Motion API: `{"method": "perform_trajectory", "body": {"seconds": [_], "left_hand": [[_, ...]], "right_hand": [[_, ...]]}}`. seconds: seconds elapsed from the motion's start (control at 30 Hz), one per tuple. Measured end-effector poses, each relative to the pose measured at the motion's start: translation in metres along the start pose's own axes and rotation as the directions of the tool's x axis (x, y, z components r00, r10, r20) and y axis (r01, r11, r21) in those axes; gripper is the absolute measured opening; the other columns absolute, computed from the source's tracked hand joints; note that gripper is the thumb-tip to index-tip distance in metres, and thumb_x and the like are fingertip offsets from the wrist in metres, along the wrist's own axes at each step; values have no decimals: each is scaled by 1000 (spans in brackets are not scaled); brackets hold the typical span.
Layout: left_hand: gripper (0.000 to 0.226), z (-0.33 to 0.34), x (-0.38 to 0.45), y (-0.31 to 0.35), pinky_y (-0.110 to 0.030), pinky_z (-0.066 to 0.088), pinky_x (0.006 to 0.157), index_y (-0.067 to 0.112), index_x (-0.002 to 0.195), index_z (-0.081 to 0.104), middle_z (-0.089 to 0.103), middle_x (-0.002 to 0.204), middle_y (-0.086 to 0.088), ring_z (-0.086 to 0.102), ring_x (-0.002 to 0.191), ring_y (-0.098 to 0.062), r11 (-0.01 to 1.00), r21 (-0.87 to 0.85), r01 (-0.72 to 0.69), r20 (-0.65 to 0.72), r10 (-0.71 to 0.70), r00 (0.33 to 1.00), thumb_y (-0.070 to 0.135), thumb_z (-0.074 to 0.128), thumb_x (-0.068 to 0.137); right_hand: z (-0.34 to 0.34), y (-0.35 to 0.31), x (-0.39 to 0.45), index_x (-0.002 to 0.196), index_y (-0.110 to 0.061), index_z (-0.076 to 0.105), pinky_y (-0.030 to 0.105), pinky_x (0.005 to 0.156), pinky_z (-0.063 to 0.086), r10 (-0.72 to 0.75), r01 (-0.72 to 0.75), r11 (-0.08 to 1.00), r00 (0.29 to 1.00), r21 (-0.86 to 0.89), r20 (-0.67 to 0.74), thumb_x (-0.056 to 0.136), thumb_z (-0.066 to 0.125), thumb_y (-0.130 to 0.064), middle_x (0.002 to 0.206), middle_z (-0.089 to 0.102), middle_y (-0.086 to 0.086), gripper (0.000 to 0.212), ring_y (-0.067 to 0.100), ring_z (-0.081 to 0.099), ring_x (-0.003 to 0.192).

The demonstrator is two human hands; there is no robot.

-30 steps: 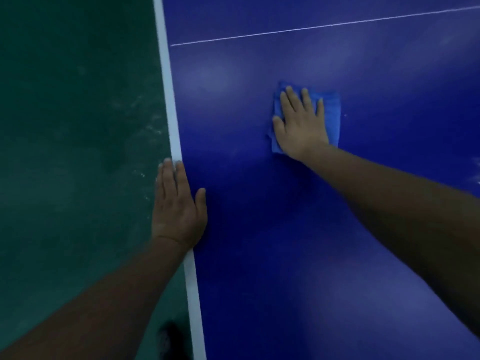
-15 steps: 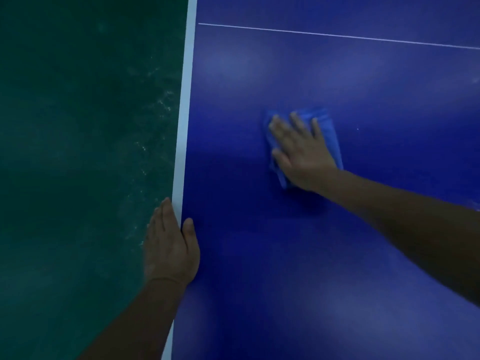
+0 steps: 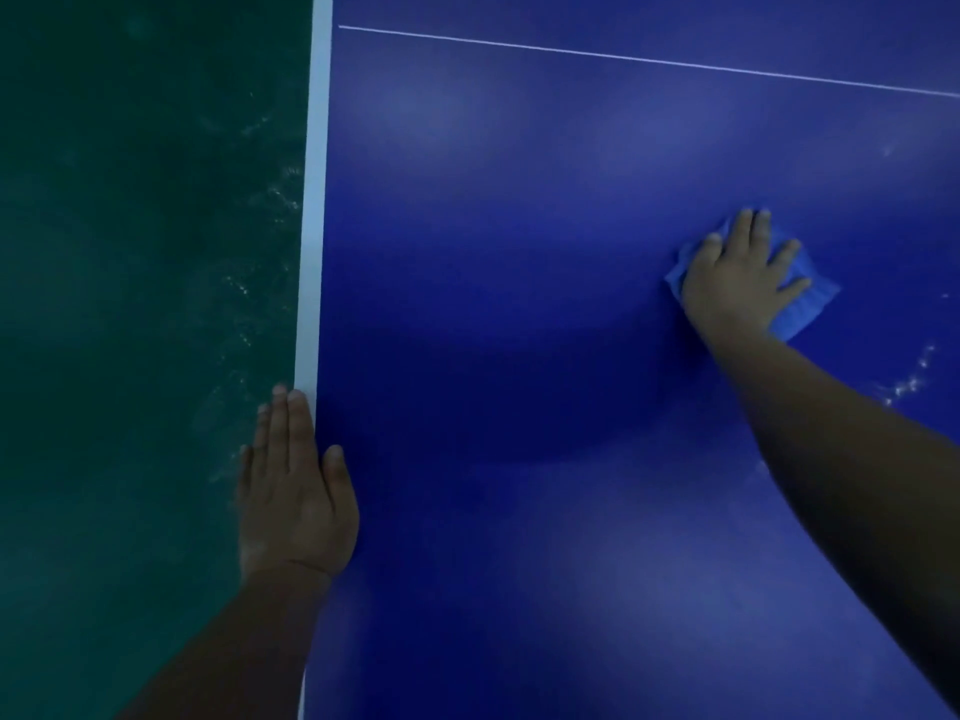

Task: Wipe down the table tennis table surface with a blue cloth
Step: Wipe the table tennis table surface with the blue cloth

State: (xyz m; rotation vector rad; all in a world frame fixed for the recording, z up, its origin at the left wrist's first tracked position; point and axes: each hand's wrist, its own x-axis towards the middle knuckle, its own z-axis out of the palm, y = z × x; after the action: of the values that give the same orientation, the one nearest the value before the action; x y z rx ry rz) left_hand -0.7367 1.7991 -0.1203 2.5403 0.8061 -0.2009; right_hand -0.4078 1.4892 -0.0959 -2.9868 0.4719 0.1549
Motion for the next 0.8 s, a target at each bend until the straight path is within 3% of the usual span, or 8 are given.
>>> {"method": "perform_trajectory", "body": {"seconds": [0.13, 0.3, 0.4, 0.5, 0.57, 0.67, 0.73, 0.8], "left_hand": [[71, 0, 0, -1, -44, 11, 124, 12, 160, 7, 2, 166, 3, 8, 155, -19, 1000, 8, 2, 12, -2, 1000, 45, 13, 98], [70, 1, 0, 0, -44, 14, 124, 12, 160, 8, 4, 166, 1, 11, 154, -20, 1000, -10, 14, 25, -14, 1000, 44, 15, 98], [70, 0, -1, -1, -47, 15, 123, 11, 160, 7, 4, 167, 1, 10, 154, -20, 1000, -23, 14, 34, -13, 999, 44, 15, 99], [70, -2, -1, 1, -44, 12, 124, 14, 160, 4, -2, 165, 7, 6, 154, -16, 999, -37, 15, 47, -13, 999, 45, 15, 99], [70, -3, -1, 2, -42, 12, 123, 14, 160, 2, -5, 163, 9, 5, 154, -16, 999, -38, 17, 52, -15, 999, 45, 14, 99], [70, -3, 0, 2, -45, 19, 121, 15, 160, 3, -2, 166, 6, 9, 154, -18, 999, -27, 22, 56, -21, 998, 44, 15, 98], [69, -2, 2, 1, -45, 20, 121, 16, 160, 1, -4, 166, 8, 7, 154, -15, 999, -33, 28, 61, -26, 998, 45, 13, 98], [70, -1, 2, -1, -45, 21, 122, 17, 160, -1, -8, 164, 11, 5, 153, -12, 999, -44, 18, 53, -16, 998, 46, 11, 98]], "right_hand": [[25, -50, -78, 159, -16, 24, 71, 115, 12, -339, 335, 939, 940, -85, -47, 101, 19, -43, 167, 18, 1, 64, 41, 14, 151], [38, -50, -171, 156, -26, 32, 56, 120, 15, -943, 965, 263, 253, 20, 218, 100, 29, -51, 164, 28, -3, 60, 32, 19, 152], [25, -6, -79, 154, -31, 34, 67, 114, 25, -791, 794, 598, 607, -109, 77, 98, 29, -57, 162, 32, -4, 63, 42, 24, 148], [-2, 42, -1, 159, -39, 12, 71, 115, 4, -187, 192, 975, 981, -109, 55, 97, 18, -61, 167, 5, -16, 66, 40, 0, 153], [-9, 39, 0, 160, -36, 7, 73, 114, 0, 65, -65, 998, 996, -6, 58, 97, 16, -60, 167, -1, -16, 68, 38, -6, 153], [11, -7, -60, 160, -33, 14, 74, 113, 4, -202, 203, 977, 979, -64, 22, 97, 19, -56, 168, 7, -11, 67, 42, 4, 152], [30, -32, -131, 158, -31, 25, 75, 113, 8, -637, 641, 762, 768, -97, 70, 98, 25, -54, 166, 19, -7, 65, 44, 12, 151], [37, -32, -183, 156, -32, 27, 73, 114, 8, -937, 954, 292, 300, -69, 177, 100, 32, -54, 165, 24, -6, 61, 42, 12, 152]]}}
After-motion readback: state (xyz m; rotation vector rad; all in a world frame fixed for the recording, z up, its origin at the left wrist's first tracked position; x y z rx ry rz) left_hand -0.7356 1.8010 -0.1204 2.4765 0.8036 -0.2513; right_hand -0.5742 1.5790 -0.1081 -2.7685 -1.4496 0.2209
